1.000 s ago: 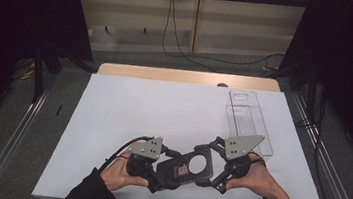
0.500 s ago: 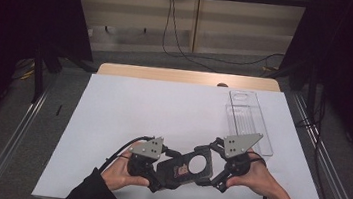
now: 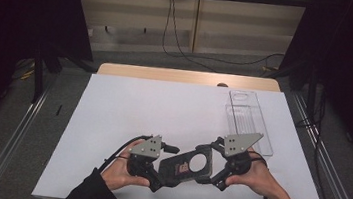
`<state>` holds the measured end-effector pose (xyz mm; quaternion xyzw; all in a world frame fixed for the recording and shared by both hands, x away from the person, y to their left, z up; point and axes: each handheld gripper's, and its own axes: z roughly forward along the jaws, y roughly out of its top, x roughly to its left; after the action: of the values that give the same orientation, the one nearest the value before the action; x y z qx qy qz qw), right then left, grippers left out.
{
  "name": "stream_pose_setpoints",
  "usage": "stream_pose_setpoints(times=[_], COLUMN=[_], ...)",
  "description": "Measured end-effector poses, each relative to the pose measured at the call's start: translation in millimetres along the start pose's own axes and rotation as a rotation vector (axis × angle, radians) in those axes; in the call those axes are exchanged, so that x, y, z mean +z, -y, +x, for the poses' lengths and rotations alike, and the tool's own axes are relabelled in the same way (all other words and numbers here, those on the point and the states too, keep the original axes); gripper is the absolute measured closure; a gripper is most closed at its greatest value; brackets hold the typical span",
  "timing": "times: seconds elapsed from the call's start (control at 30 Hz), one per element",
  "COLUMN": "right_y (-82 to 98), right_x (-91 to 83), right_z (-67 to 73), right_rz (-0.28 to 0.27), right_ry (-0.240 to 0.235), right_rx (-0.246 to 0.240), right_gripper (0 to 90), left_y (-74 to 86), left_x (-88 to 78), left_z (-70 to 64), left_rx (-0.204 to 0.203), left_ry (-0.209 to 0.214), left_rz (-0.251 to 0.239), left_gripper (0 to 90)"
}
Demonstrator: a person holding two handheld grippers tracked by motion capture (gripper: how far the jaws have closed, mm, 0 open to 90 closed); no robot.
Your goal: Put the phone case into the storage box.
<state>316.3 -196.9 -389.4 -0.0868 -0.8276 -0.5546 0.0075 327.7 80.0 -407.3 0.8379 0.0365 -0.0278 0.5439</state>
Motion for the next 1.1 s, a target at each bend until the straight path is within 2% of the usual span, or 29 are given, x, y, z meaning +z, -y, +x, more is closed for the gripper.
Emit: stream_pose_setpoints(times=[0.17, 0.2, 0.33, 0.47, 0.53, 0.63, 0.77, 0.83, 0.93, 1.0, 1.03, 1.1], right_y=[-5.0, -5.0, -5.1, -5.1, -4.5, -3.8, -4.0, -3.8, -2.9, -2.5, -2.4, -2.7], right_x=[-8.6, -9.7, -14.9, -18.9, -19.8, -22.0, -23.6, -24.9, -29.0, -30.8, -31.7, -32.7], right_z=[-1.4, -2.0, -3.8, -5.5, -6.6, -9.0, -8.9, -9.8, -11.0, -11.6, -12.0, -12.2], right_rz=[-0.010, -0.006, -0.006, -0.014, -0.021, -0.029, -0.027, -0.029, -0.033, -0.039, -0.039, -0.043], right_ry=[0.050, 0.064, 0.081, 0.111, 0.137, 0.145, 0.155, 0.162, 0.176, 0.185, 0.188, 0.196], right_rx=[0.019, 0.024, 0.056, 0.078, 0.089, 0.104, 0.112, 0.118, 0.131, 0.138, 0.140, 0.144], right_gripper=[11.8, 11.8, 11.9, 11.9, 11.8, 11.9, 11.8, 11.8, 11.9, 11.9, 11.8, 11.9], left_y=[-0.4, -0.3, 3.3, 9.1, 10.5, 11.9, 13.9, 14.7, 17.2, 18.5, 19.8, 21.6], left_x=[-5.8, -7.5, -10.2, -13.3, -15.3, -17.5, -20.2, -22.5, -27.5, -30.3, -31.5, -34.2], left_z=[3.4, 3.5, 2.2, 1.6, 2.2, 3.0, 4.7, 4.4, 3.1, 2.7, 2.2, 1.4], left_rx=[-0.018, -0.012, 0.015, 0.011, -0.012, -0.033, -0.049, -0.057, -0.079, -0.081, -0.087, -0.103], left_ry=[-0.034, -0.047, -0.101, -0.159, -0.171, -0.195, -0.260, -0.297, -0.336, -0.365, -0.377, -0.406], left_rz=[-0.027, -0.028, 0.008, 0.017, 0.006, -0.004, -0.010, -0.023, -0.079, -0.083, -0.104, -0.115], left_gripper=[4.0, 5.4, 5.4, 5.1, 3.7, 3.3, 3.2, 3.2, 2.3, 2.3, 2.3, 2.3])
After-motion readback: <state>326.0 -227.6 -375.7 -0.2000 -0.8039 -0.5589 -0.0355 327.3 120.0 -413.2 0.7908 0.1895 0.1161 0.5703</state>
